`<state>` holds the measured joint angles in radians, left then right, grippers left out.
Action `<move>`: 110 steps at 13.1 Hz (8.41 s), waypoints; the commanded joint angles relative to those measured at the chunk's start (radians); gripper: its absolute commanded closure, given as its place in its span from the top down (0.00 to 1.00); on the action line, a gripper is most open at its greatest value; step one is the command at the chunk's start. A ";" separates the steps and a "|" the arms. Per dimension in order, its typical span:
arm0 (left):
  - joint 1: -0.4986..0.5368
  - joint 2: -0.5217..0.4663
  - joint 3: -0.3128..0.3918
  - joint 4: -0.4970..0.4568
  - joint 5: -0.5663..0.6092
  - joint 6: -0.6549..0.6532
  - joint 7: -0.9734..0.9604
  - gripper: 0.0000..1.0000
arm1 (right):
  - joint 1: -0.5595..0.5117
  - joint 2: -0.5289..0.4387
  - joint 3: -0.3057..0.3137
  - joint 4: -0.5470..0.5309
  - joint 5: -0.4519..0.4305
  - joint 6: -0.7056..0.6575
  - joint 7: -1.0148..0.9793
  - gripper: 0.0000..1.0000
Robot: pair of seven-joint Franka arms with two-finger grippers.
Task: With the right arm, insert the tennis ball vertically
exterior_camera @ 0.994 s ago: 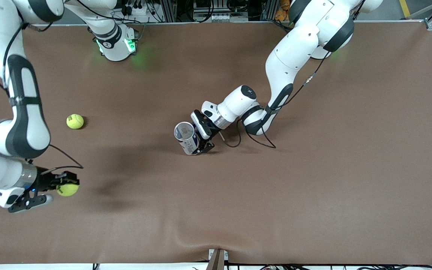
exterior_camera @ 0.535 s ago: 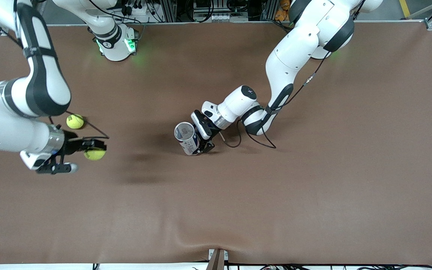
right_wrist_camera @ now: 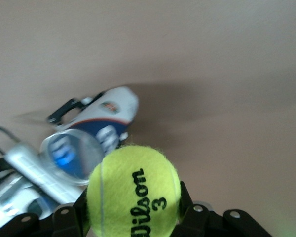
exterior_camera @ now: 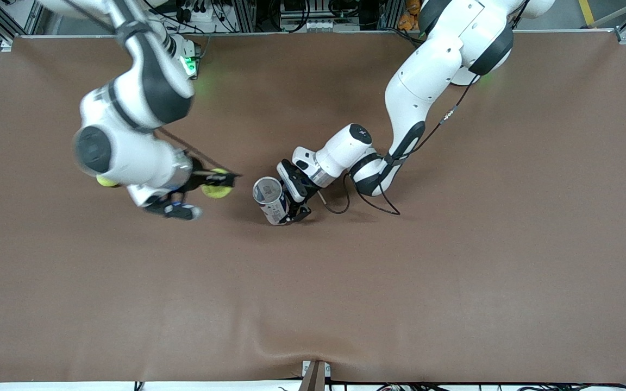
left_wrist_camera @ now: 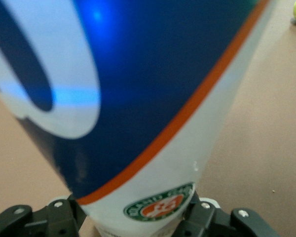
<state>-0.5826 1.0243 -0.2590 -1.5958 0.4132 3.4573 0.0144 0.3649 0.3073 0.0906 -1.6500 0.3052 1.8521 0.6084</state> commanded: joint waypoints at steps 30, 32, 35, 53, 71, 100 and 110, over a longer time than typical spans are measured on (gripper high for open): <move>0.001 -0.001 0.003 -0.004 0.009 0.005 -0.007 0.76 | -0.190 0.010 -0.022 -0.129 -0.210 -0.024 -0.048 1.00; 0.001 -0.001 0.003 -0.004 0.009 0.005 -0.007 0.76 | -0.300 0.007 -0.023 -0.181 -0.212 -0.025 -0.227 1.00; 0.001 0.003 0.003 -0.003 0.010 0.005 -0.007 0.76 | -0.432 0.021 -0.022 -0.232 -0.212 -0.016 -0.398 1.00; 0.003 0.003 0.009 -0.003 0.013 0.005 0.001 0.76 | -0.765 0.087 -0.022 -0.516 -0.302 0.213 -0.821 1.00; 0.003 0.020 0.011 -0.003 0.013 0.005 0.004 0.76 | -0.661 0.104 -0.011 -0.085 -0.284 -0.168 -0.816 0.30; 0.006 0.019 0.011 -0.003 0.010 0.005 0.006 0.76 | 0.152 0.227 -0.015 0.233 -0.124 -0.042 0.283 1.00; 0.006 0.017 0.012 -0.003 0.010 0.005 0.006 0.76 | -0.035 0.145 -0.020 0.233 -0.126 -0.161 0.059 1.00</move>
<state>-0.5839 1.0250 -0.2586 -1.5896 0.4132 3.4655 0.0157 0.4226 0.5177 0.0590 -1.4019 0.1776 1.7462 0.7570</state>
